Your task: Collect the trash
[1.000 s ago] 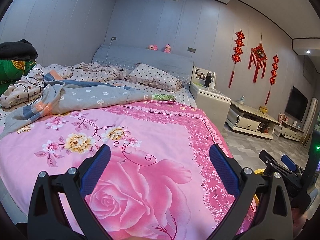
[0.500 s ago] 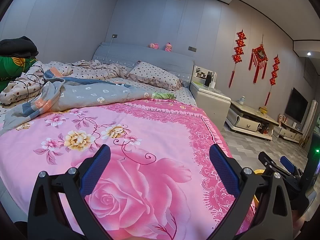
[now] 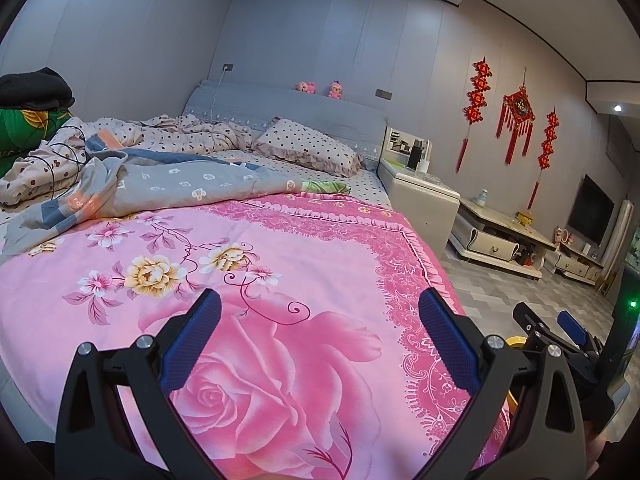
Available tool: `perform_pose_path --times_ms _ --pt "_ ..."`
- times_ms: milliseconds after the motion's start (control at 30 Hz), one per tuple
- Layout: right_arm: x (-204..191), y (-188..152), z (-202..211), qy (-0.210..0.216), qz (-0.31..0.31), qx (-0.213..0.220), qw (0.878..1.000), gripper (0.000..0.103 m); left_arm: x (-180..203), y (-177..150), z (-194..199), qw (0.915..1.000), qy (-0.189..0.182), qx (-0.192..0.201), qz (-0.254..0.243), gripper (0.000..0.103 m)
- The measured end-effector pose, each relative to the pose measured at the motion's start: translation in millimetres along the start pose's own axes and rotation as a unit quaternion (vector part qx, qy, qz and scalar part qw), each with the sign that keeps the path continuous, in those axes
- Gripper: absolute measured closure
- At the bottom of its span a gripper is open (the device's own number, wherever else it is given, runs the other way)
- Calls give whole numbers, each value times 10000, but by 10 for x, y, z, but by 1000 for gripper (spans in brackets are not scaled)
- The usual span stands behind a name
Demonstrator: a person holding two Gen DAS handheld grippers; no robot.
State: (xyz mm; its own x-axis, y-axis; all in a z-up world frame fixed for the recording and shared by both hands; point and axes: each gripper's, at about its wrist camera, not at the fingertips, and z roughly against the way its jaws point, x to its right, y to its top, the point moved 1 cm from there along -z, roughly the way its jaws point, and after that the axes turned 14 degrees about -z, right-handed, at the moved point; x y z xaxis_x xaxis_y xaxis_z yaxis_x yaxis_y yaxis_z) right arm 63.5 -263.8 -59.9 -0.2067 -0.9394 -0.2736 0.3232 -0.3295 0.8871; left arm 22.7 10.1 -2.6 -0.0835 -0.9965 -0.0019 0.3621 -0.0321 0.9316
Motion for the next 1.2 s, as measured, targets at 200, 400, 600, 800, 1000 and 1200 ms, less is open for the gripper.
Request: perform_pose_path --times_ms 200,400,600,800,1000,1200 --pt "10 -26 4 26 10 -40 10000 8 8 -24 -31 10000 -39 -37 14 8" --pt "7 -24 -5 24 17 -63 10000 8 16 -34 -43 10000 -43 -48 -1 8" --pt "10 -32 5 35 46 -91 9999 8 20 -36 -43 10000 -57 -45 -7 8" --pt "14 -33 9 42 60 -95 9999 8 15 -42 -57 9999 -83 -67 26 8" --pt "3 -36 -3 36 67 -122 9999 8 17 -51 -72 9999 -108 -95 45 8" --pt "10 -37 -32 57 64 -162 9998 8 -2 -62 -82 9998 -113 -110 72 8"
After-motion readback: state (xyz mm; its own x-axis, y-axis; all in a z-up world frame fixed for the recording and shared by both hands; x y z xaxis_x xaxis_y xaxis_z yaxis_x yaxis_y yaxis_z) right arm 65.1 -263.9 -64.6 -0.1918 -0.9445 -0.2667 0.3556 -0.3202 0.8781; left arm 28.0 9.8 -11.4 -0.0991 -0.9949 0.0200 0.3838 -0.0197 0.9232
